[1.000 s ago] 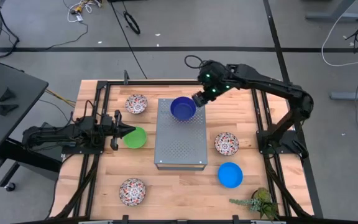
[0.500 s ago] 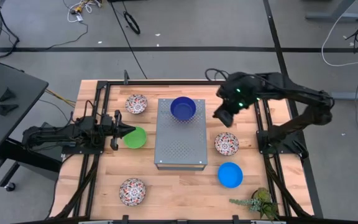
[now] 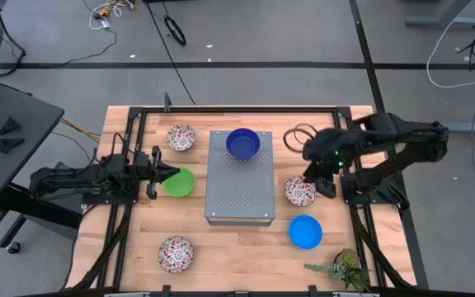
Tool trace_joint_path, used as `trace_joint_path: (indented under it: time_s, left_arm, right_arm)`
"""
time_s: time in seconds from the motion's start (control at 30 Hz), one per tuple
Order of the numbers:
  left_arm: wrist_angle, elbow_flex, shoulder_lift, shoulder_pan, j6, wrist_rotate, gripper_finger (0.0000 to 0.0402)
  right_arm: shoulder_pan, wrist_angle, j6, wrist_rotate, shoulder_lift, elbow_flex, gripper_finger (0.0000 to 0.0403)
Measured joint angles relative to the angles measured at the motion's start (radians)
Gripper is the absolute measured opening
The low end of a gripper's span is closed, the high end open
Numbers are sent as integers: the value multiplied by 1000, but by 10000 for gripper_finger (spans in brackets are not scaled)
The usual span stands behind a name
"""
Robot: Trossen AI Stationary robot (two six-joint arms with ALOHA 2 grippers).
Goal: Pick & Place Mini bowls
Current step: Stack the light blue bowl on top of the dark blue bowl on the shelf
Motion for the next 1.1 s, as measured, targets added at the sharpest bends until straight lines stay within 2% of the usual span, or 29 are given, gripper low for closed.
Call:
trace_joint_path:
  time_s: [0.2,0.47,0.7,0.8,1.1]
  left_arm:
    - [0,0,0,0,0,0,14]
    - [0,0,0,0,0,0,14]
    - [0,0,0,0,0,0,14]
    - [0,0,0,0,0,0,14]
    - [0,0,0,0,0,0,14]
  right_arm:
    - [141,-3,69,77,-14,-47,103]
    - [278,34,223,82,-36,-183,103]
    - [398,139,363,80,-44,-348,103]
    - [435,170,467,80,-44,-421,103]
    - [483,207,911,78,-44,-590,103]
